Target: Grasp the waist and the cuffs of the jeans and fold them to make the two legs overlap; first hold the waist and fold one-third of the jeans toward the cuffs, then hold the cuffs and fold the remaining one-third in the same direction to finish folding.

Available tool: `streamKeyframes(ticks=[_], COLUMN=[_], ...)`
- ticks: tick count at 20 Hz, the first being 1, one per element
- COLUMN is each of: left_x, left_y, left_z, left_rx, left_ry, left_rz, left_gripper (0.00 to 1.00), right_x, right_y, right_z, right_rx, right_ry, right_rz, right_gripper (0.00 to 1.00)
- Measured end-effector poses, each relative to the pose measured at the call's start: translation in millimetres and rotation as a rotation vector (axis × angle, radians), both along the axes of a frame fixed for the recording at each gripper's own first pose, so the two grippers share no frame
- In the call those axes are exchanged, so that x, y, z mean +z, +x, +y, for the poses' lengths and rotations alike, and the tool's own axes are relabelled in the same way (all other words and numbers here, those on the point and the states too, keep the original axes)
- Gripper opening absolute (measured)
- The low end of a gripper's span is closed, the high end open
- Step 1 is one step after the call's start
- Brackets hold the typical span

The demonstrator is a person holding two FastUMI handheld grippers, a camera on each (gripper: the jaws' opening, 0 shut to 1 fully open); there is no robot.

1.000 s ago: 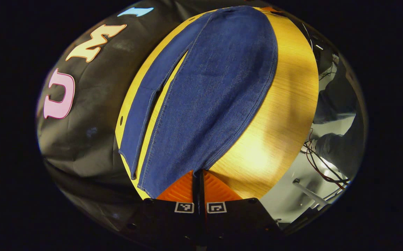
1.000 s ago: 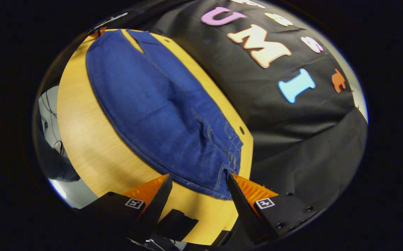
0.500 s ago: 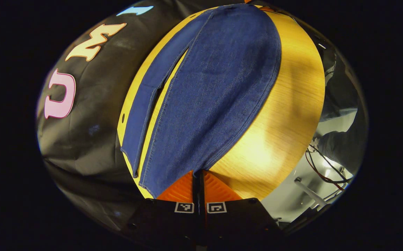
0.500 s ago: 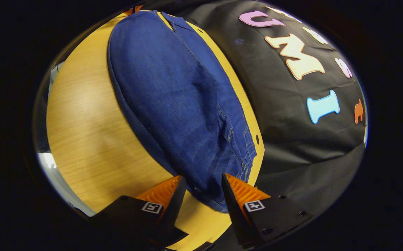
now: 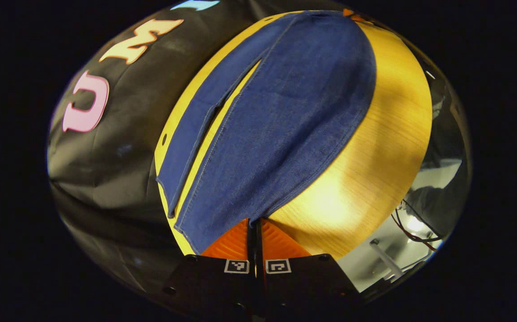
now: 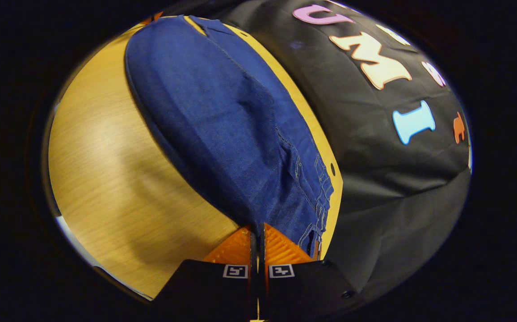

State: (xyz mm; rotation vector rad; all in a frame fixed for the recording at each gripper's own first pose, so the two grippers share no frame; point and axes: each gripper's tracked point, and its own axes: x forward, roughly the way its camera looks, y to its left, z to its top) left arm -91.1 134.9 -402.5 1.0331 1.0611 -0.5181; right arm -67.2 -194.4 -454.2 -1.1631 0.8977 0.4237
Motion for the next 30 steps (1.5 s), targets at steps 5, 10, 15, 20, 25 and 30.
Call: streamKeyframes(ticks=[5, 10, 15, 20, 25, 30], left_x=[21.8, 62.5, 83.6, 77.8, 42.0, -20.3], left_y=[17.2, 73.1, 137.1, 212.4, 275.8, 296.8], left_z=[6.5, 8.3, 5.9, 3.1, -2.6, 2.0], left_rx=[0.118, 0.220, 0.349, 0.496, 0.604, 0.722], left_ry=[-0.033, -0.074, -0.124, -0.170, -0.216, -0.209], left_rz=[-0.067, -0.183, -0.290, -0.365, -0.379, -0.302], left_gripper=[0.00, 0.00, 0.00, 0.00, 0.00, 0.00], right_x=[22.6, 66.1, 94.6, 88.4, 39.7, -38.6], right_y=[11.0, 61.4, 136.7, 215.9, 279.8, 312.4], right_z=[8.6, 21.7, 37.8, 48.9, 57.2, 56.2], right_rx=[-0.028, -0.097, -0.196, -0.328, -0.390, -0.411], right_ry=[0.018, 0.074, 0.166, 0.278, 0.357, 0.359], right_rz=[-0.047, -0.196, -0.344, -0.462, -0.479, -0.366], right_gripper=[0.03, 0.03, 0.03, 0.02, 0.02, 0.02])
